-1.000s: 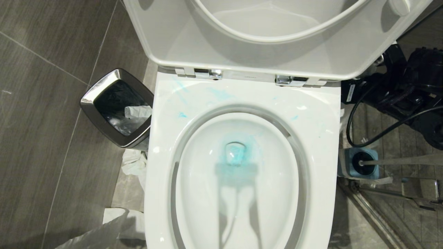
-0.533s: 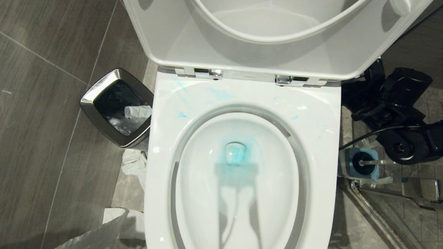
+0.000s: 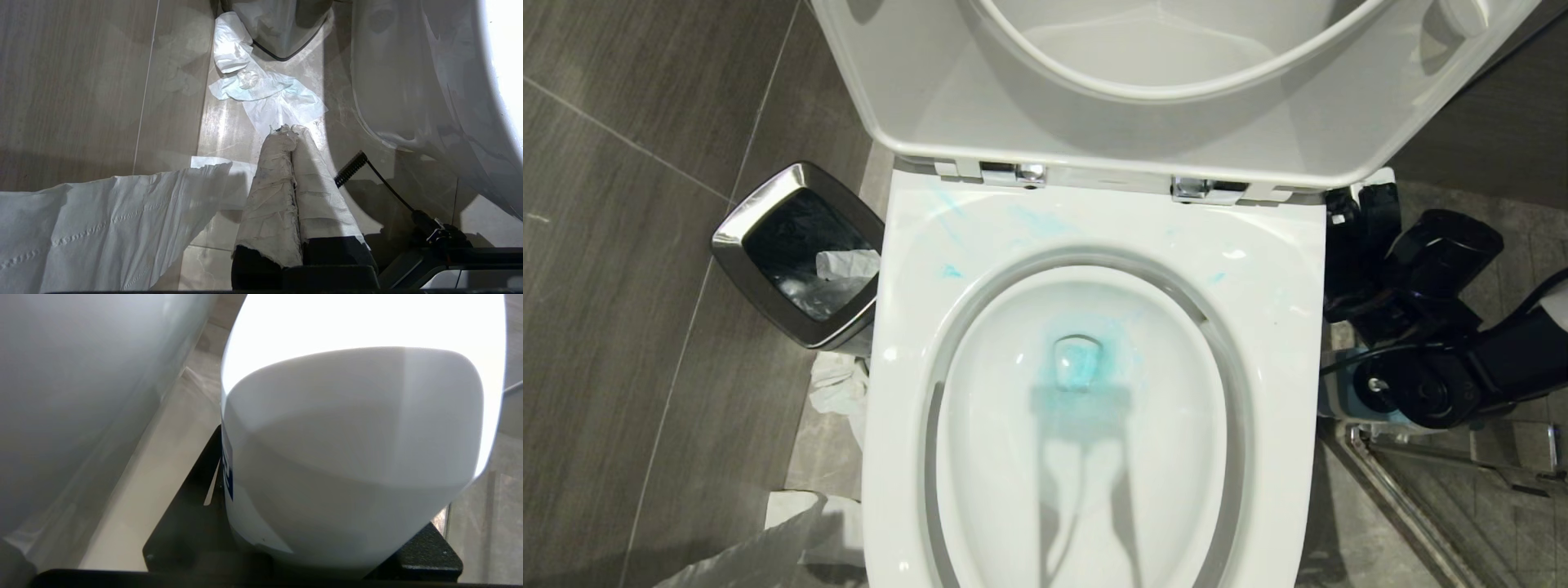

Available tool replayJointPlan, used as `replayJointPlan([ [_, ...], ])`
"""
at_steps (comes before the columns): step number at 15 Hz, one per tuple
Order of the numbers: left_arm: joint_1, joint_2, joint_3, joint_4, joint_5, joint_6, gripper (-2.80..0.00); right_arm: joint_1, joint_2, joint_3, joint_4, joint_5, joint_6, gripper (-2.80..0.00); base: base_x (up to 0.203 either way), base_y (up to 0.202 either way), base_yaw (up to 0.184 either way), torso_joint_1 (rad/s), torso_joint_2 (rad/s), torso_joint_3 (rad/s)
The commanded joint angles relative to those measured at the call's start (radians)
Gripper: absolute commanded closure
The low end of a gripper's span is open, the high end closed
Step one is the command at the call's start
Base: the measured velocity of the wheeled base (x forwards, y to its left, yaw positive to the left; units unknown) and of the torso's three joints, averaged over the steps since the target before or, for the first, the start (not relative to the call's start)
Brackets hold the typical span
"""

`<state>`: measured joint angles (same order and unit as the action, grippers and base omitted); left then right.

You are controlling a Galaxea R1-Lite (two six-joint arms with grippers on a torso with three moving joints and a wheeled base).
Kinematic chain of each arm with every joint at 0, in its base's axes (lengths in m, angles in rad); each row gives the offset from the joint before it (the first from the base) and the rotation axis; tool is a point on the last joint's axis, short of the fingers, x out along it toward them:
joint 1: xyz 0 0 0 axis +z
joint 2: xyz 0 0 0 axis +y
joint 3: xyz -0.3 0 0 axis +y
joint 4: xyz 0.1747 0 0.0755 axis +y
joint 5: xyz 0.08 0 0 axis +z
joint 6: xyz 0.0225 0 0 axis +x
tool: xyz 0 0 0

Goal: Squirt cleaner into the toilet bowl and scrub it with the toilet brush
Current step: Place the cleaning agent on the floor

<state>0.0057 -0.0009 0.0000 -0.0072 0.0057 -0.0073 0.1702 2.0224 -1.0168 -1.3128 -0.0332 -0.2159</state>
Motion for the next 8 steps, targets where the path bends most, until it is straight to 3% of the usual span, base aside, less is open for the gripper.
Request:
replayJointPlan([
  [1,0.0,-0.001,0.006,0.0,0.0,0.0,0.0,0.0,0.025,0.006,-0.006,-0.008,-0.005,0.0,0.0,0.0,0.0,0.0,0.0,0.0],
  [3,0.0,0.001,0.006,0.0,0.0,0.0,0.0,-0.018,0.041,0.017,-0.045,-0.048,-0.008,0.0,0.0,0.0,0.0,0.0,0.0,0.0],
  [5,0.0,0.001,0.006,0.0,0.0,0.0,0.0,-0.062,0.058,0.022,-0.134,-0.048,-0.021,0.0,0.0,0.0,0.0,0.0,0.0,0.0],
  [8,0.0,-0.001,0.006,0.0,0.0,0.0,0.0,-0.104,0.045,0.041,-0.153,-0.049,-0.031,0.0,0.0,0.0,0.0,0.0,0.0,0.0],
])
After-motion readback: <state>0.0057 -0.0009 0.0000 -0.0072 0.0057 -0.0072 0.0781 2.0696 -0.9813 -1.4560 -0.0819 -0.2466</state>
